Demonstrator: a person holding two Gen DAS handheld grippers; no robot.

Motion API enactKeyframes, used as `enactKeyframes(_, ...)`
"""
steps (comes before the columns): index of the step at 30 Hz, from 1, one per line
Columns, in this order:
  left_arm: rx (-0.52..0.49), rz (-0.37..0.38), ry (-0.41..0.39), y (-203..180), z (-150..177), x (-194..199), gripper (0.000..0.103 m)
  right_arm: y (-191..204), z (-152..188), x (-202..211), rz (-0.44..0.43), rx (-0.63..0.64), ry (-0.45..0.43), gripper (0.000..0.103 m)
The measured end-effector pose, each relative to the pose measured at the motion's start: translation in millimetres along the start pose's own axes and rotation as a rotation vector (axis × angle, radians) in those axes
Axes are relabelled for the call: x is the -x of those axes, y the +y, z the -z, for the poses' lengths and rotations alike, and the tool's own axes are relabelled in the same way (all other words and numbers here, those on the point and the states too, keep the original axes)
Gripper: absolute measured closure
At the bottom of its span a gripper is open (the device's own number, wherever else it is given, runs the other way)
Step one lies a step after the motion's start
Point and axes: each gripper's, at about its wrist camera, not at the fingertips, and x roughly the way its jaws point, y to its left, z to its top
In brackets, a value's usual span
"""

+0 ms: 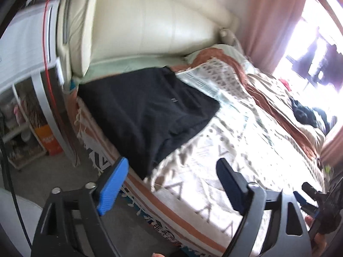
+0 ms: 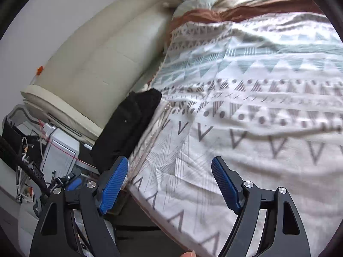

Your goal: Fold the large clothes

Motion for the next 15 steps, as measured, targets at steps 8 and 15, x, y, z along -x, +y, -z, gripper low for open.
enactKeyframes(8,-0.096,0.047,-0.086,-49,20,64,0.005,12,23,85,0.063,0.086,-0.055,0.021)
enactKeyframes(15,-0.183,0.053,-0.155,-84,46,113,0.0,25,52,160,0.108,0.144,-0.159,0.02)
